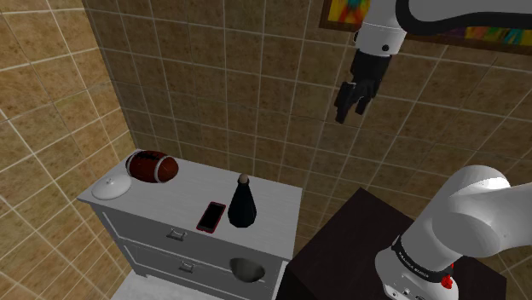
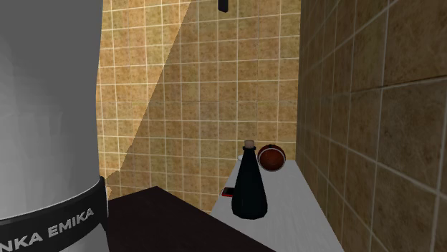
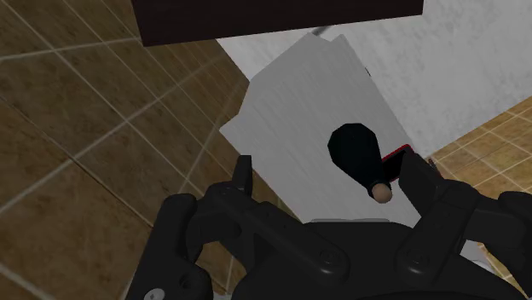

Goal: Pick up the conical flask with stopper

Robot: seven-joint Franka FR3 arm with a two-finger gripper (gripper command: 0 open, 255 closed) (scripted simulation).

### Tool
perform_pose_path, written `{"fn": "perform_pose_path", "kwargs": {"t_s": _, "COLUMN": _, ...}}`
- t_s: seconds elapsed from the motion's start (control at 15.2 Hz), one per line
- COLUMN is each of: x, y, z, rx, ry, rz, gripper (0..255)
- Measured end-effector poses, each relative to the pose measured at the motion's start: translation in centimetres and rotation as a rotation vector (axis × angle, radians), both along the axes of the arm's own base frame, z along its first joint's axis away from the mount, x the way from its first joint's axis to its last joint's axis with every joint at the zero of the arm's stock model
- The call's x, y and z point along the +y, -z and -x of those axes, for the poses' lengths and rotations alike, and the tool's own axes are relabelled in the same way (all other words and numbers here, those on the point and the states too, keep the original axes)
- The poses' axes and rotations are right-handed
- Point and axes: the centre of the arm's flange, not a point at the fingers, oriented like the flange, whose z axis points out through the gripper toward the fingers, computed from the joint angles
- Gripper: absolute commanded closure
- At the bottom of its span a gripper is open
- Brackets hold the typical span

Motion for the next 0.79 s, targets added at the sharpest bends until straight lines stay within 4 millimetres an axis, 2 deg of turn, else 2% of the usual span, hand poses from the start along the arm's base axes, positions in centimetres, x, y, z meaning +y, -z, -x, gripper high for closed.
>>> {"fn": "perform_pose_path", "kwargs": {"t_s": 0.13, "x": 0.3, "y": 0.3, "z": -0.4, "rx": 0.000, "ry": 0.000, "rz": -0.002, "gripper": 0}}
{"fn": "perform_pose_path", "kwargs": {"t_s": 0.59, "x": 2.5, "y": 6.5, "z": -5.0, "rx": -0.008, "ry": 0.007, "rz": -0.023, "gripper": 0}}
{"fn": "perform_pose_path", "kwargs": {"t_s": 0.79, "x": 3.6, "y": 9.9, "z": -7.3, "rx": -0.010, "ry": 0.010, "rz": -0.033, "gripper": 0}}
